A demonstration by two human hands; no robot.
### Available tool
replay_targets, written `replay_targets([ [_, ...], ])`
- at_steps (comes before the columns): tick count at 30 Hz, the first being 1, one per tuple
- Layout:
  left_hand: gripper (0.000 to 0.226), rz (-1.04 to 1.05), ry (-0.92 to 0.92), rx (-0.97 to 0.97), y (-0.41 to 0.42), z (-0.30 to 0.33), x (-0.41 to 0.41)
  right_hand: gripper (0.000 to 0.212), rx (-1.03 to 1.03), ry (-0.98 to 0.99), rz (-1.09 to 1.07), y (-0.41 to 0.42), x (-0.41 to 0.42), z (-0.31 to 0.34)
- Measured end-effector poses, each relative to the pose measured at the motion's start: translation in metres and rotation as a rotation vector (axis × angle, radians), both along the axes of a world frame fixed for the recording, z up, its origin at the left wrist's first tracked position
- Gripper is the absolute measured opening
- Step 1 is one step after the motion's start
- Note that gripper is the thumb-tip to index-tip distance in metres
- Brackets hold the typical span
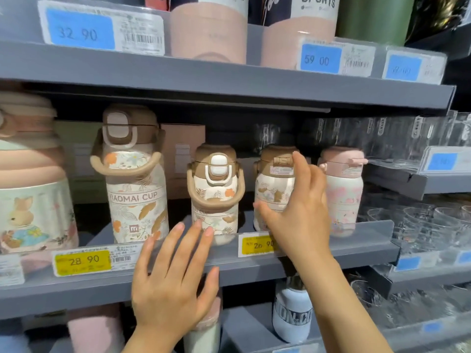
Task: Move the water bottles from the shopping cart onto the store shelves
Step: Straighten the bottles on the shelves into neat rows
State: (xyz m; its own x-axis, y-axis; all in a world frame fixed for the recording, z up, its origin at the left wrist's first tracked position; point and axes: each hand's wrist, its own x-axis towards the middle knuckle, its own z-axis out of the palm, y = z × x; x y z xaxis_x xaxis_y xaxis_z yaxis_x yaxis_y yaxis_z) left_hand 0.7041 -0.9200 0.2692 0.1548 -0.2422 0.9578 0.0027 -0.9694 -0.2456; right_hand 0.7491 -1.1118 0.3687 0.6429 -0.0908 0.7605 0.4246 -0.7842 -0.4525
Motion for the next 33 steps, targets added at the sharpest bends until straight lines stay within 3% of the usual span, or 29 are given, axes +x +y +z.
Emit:
replay_targets([
  [4,0.051,-0.001,-0.011,0.029,0.002,-0.001,0.001,0.114,0.051,0.018,-0.004,0.003,0.010,-0.003],
  [13,0.050,-0.038,-0.001,-0.014,0.000,-0.001,0.000,0.111,0.034,0.086,0.344,-0.028,0.002,0.007],
  [17,0.048,-0.047,-0.010,-0.043,-0.003,-0.001,0.000,0.107,-0.092,0.009,0.217,-0.024,-0.002,0.004],
  [21,0.047,-0.048,-0.003,-0.046,-0.003,-0.001,-0.001,0.115,-0.069,-0.038,0.041,-0.006,0.004,0.000],
  [28,0.047,-0.058,0.011,-0.055,-0.003,0.000,-0.001,0.112,0.092,0.071,0.370,-0.032,0.008,0.003],
  [30,0.048,-0.055,0.003,-0.051,-0.003,0.000,-0.001,0.110,0.009,0.049,0.369,-0.036,0.004,0.003],
  [33,0.047,-0.050,-0.001,-0.055,-0.003,0.000,0.000,0.108,-0.084,-0.036,0.202,-0.028,-0.002,-0.002],
])
